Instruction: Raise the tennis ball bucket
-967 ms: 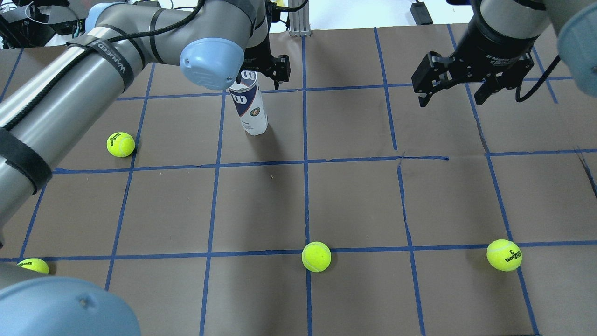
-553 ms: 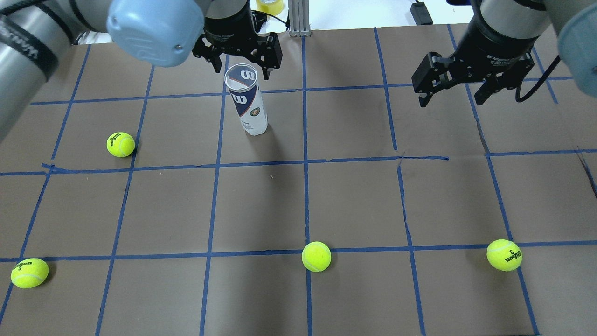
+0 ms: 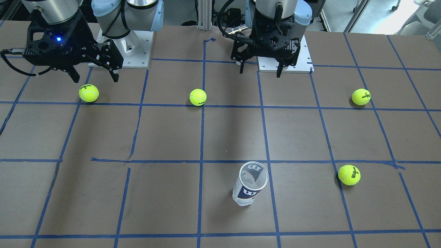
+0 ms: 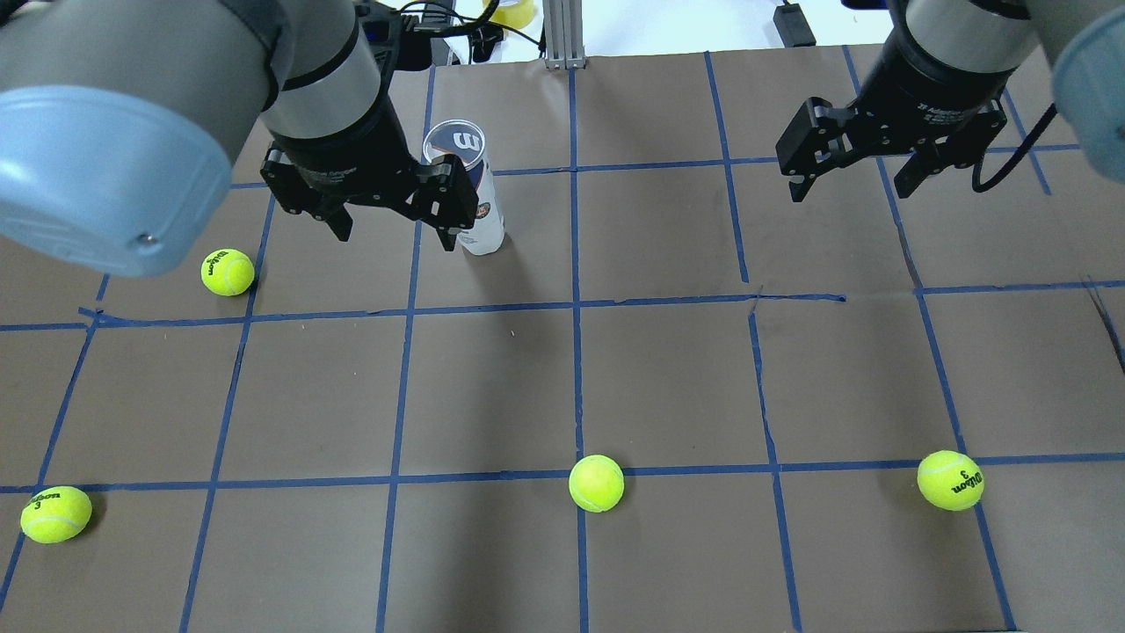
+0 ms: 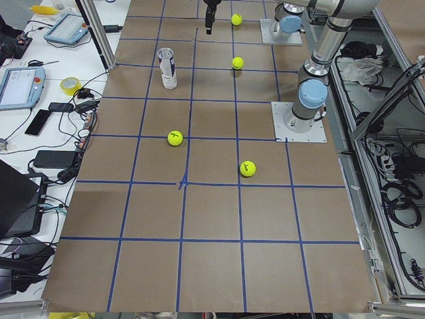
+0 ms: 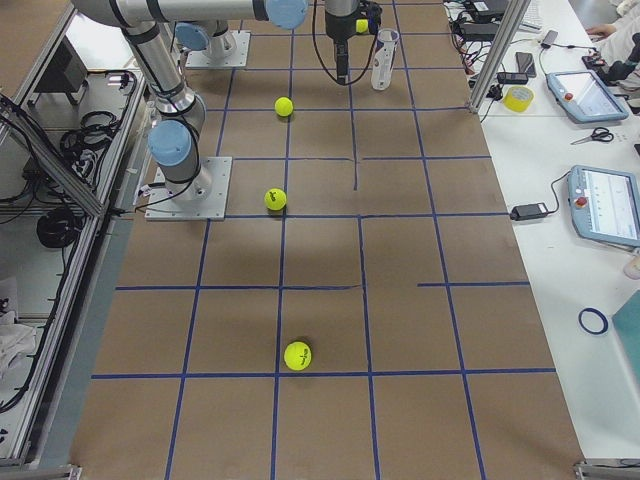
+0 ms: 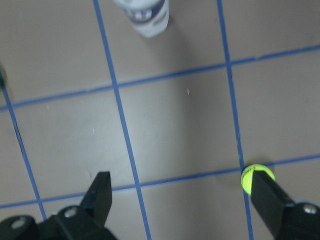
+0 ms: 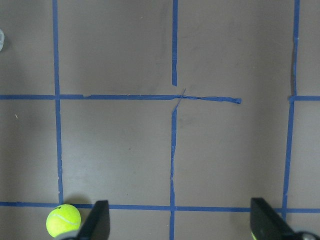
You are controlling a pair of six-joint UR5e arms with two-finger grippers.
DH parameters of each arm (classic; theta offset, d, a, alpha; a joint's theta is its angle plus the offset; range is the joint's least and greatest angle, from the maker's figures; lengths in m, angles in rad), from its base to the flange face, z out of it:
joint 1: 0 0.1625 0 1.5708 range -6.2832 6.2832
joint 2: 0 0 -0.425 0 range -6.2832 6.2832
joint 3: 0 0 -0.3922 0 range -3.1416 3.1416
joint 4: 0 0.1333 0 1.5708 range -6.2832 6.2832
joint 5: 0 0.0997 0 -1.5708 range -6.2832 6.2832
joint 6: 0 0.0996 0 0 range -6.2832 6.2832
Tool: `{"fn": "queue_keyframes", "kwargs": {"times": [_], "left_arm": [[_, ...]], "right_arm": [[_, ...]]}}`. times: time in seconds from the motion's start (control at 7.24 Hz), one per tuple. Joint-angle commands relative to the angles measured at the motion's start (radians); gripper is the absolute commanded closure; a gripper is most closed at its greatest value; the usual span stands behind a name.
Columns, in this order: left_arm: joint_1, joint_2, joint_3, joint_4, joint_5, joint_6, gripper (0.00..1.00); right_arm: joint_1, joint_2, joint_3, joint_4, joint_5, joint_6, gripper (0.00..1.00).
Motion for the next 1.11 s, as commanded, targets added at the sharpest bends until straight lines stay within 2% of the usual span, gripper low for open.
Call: {"fn": "queue_keyframes", "kwargs": {"times": [0.0, 0.28, 0.97], "left_arm": [[0.161, 0.032, 0.043, -0.079, -0.009, 0.138, 0.00], [0.197, 0.024, 0.074, -0.101, -0.058, 0.143, 0.00], [0.195, 0.037, 0.065, -0.099, -0.055, 0.135, 0.00]], "right_arm": [[0.000, 0.000, 0.000, 0.000, 0.000, 0.000, 0.00], [0.000, 0.000, 0.000, 0.000, -0.001, 0.000, 0.00], [0.000, 0.000, 0.000, 0.000, -0.001, 0.000, 0.00]]}}
